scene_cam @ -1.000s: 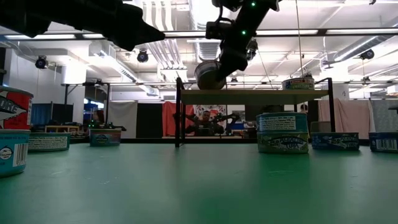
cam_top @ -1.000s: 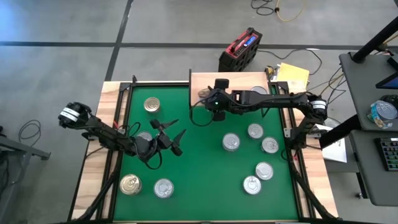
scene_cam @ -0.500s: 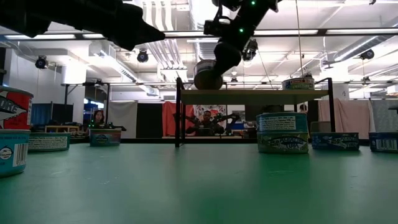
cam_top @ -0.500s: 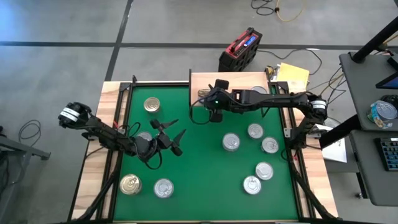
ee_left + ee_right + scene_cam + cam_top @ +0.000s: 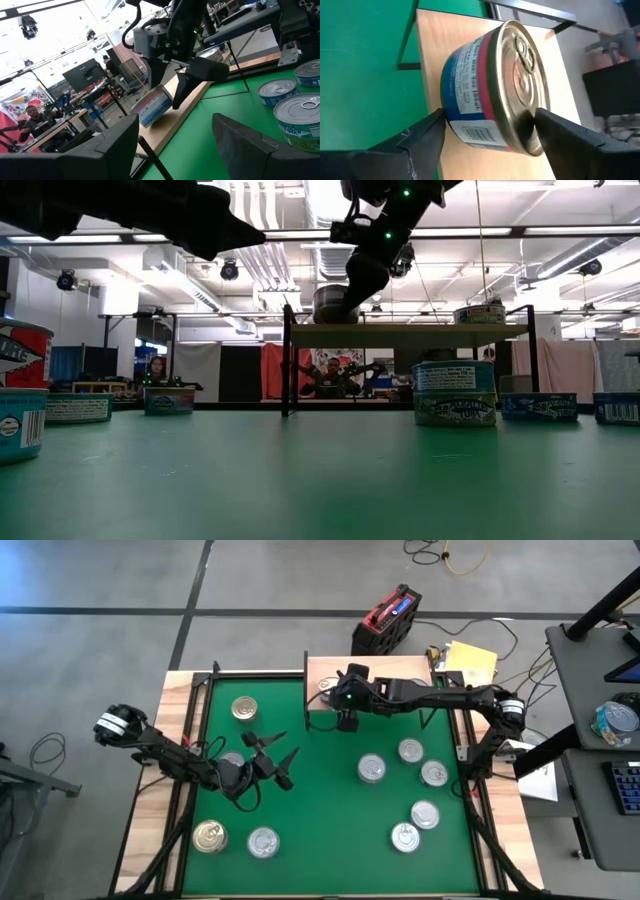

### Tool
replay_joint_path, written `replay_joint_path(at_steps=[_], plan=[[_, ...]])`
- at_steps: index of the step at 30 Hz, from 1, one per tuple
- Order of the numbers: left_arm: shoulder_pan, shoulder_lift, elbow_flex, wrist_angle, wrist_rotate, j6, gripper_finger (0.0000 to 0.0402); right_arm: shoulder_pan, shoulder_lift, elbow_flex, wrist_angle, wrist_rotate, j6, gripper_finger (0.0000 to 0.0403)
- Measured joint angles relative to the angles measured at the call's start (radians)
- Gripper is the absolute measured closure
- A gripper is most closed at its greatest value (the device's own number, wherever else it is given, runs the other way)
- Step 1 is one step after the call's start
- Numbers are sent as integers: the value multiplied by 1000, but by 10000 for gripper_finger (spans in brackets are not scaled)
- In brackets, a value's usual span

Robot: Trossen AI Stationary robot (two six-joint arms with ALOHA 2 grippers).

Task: Stack canned seafood by type on shelf
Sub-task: Put the blue/pink tuna can on the shelf

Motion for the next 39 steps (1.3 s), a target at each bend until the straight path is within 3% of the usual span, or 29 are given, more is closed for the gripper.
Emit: replay_joint_path(at_steps=[12,21,26,36,39], plan=[[1,0,0,-17,0,-2,167,-4,0,20,1,-1,44,67],[1,0,0,-36,-1,-24,167,-13,-65,71,-32,-110,92,87],[1,0,0,-39,8,-26,167,-71,-77,80,-26,-251,115,144],[-5,0,0,-92,197,-99,172,-215,-59,79,-18,-481,94,356],[-5,0,0,-109,228,-130,200,-226,-59,79,-18,-521,77,386]])
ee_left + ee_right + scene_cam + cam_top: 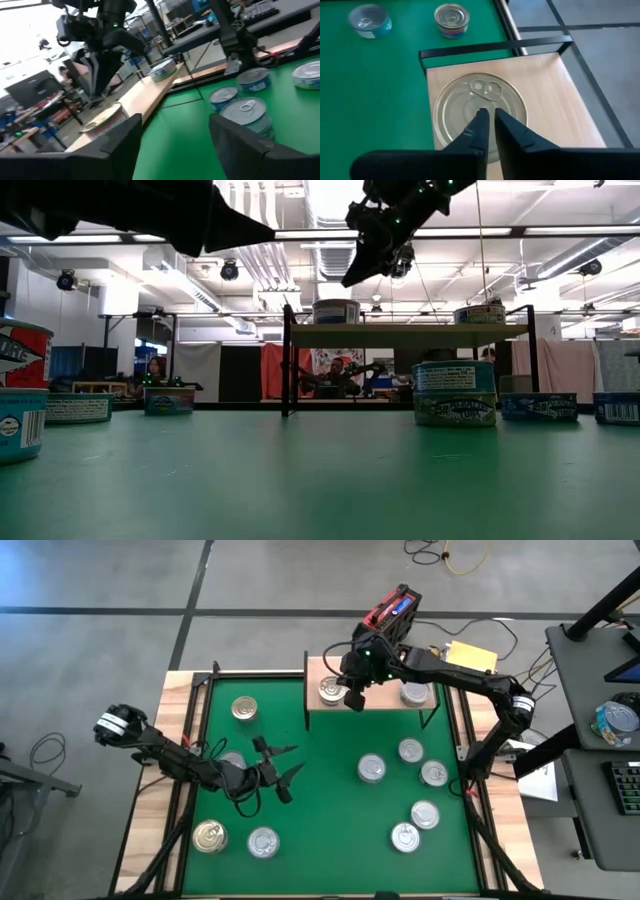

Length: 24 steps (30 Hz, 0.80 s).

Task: Stack canned seafood by type on shelf
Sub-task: Put the blue/pink tuna can on the shelf

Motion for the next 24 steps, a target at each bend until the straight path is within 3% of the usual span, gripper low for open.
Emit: replay_joint_path(at_steps=[7,12,24], plan=[[0,0,0,-47,102,-34,383,-2,3,0,-9,36,1,393],[4,0,0,-47,66,-39,397,-4,4,-1,-50,209,11,394],[4,0,0,-46,47,-57,401,-5,14,-43,-60,218,37,394]])
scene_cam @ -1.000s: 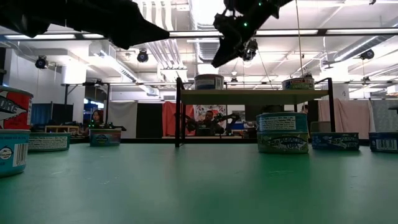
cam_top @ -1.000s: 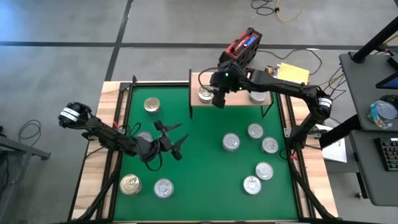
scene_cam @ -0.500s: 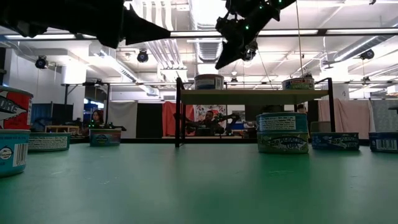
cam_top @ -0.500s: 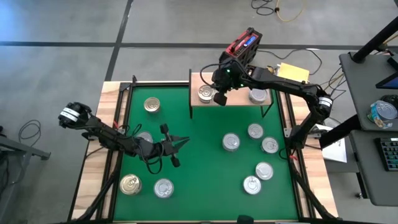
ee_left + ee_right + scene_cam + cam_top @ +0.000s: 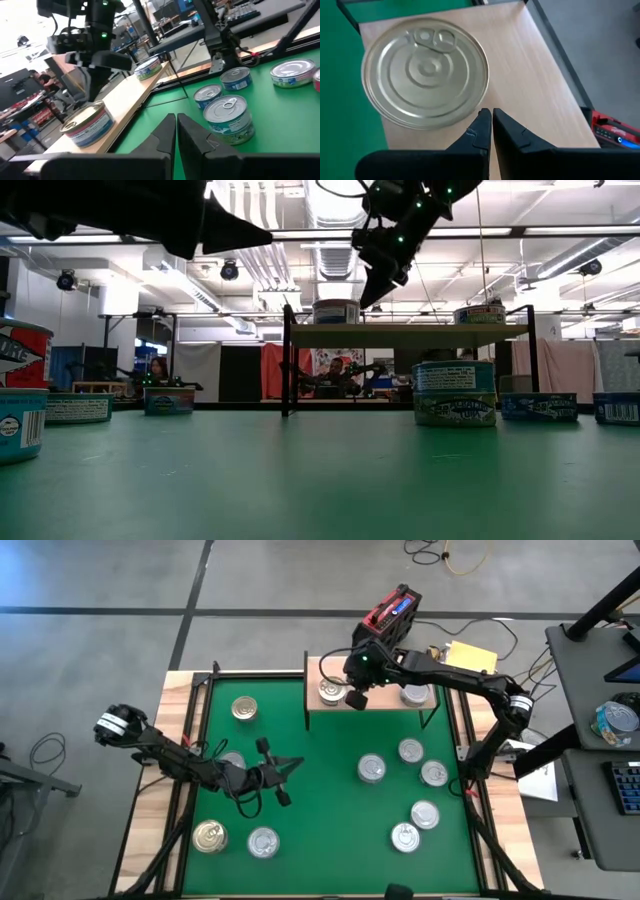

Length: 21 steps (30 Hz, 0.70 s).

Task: Stack canned seafood by type on shelf
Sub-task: Put the blue/pink tuna can on the shelf

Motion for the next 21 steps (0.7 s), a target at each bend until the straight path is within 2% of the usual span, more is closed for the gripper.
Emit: replay_joint_path(at_steps=[5,21], plan=[[0,0,0,0,-56,-1,401,10,0,-4,-15,-1,16,394],[0,0,0,0,-55,-3,401,79,0,-4,-56,-3,45,394]])
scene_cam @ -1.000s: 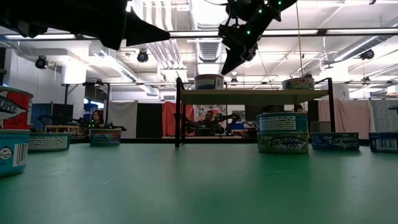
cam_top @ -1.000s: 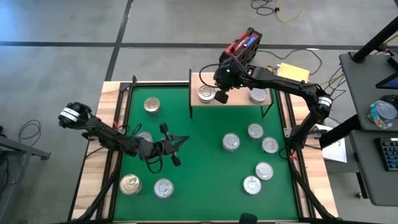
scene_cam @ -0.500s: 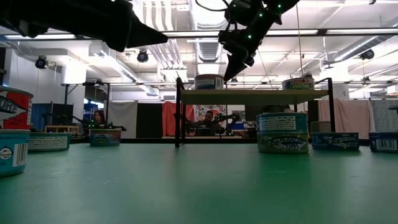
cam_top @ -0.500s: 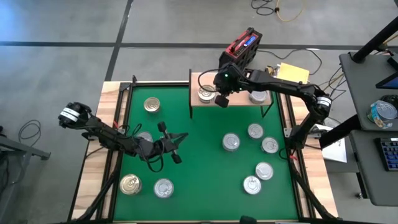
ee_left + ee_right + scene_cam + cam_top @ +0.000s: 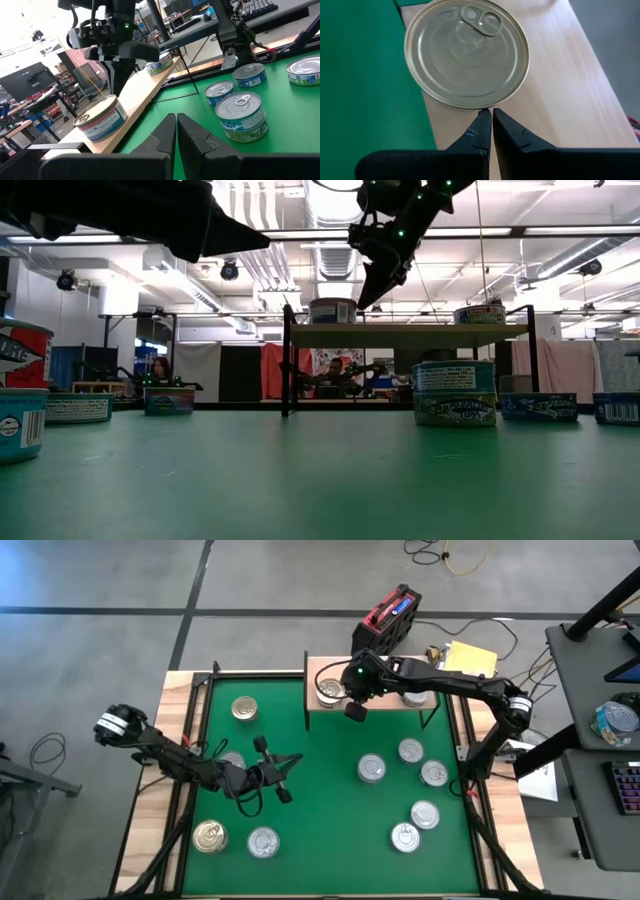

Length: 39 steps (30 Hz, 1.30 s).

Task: Stack canned seafood by type on shelf
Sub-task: Put the blue/pink tuna can on the shelf

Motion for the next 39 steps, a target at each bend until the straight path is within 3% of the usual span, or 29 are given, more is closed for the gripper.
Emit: replay_joint_path(at_steps=[16,21,29,34,39], plan=[[0,0,0,0,0,-3,401,66,-7,0,-45,-9,28,394],[0,0,0,-1,4,-4,401,78,-22,32,-107,-190,39,394],[0,0,0,-1,141,-10,401,47,-17,32,164,-226,-60,394],[0,0,0,-1,146,-28,401,-9,22,33,278,-225,-100,394],[0,0,0,-1,146,-32,401,-66,64,33,274,-223,-107,394]])
